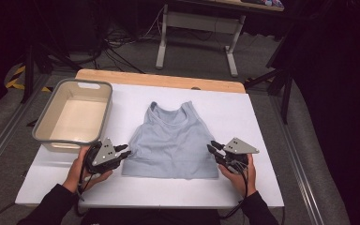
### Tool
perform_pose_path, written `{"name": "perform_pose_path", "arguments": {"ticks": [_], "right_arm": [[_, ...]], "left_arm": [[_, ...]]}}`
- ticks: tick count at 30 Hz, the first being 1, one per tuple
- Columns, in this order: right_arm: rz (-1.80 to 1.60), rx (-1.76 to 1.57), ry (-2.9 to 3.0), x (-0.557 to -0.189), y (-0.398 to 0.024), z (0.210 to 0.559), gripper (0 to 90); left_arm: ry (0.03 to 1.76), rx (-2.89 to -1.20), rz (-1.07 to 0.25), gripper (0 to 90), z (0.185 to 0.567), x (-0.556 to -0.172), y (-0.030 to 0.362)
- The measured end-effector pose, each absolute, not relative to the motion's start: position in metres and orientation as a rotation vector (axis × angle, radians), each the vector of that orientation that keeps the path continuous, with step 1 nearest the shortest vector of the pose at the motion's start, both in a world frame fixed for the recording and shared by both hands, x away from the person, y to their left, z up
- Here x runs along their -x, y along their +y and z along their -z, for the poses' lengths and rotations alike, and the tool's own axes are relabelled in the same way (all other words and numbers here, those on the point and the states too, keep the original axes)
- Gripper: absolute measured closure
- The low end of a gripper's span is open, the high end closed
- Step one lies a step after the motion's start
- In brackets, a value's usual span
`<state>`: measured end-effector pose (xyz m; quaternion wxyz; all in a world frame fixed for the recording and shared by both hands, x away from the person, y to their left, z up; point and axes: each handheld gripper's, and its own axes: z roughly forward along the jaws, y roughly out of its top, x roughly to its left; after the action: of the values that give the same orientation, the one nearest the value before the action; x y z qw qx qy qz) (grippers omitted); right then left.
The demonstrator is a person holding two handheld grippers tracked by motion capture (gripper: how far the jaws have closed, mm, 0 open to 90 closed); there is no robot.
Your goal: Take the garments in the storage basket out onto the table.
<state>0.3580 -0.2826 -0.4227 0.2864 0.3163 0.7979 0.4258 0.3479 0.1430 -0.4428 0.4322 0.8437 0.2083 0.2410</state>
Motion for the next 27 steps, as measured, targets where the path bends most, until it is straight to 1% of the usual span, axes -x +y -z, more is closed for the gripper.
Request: {"name": "perform_pose_path", "arguments": {"ticks": [11,27], "right_arm": [[-1.152,-0.838,2.111,-0.359,-0.2815,0.421,72.2],[-1.157,-0.83,2.096,-0.3573,-0.2824,0.4196,71.6]], "left_arm": [[0.523,-2.103,-0.597,71.7,0.4453,-0.3459,0.1423],[0.516,-2.111,-0.594,72.3,0.4473,-0.3464,0.1369]]}}
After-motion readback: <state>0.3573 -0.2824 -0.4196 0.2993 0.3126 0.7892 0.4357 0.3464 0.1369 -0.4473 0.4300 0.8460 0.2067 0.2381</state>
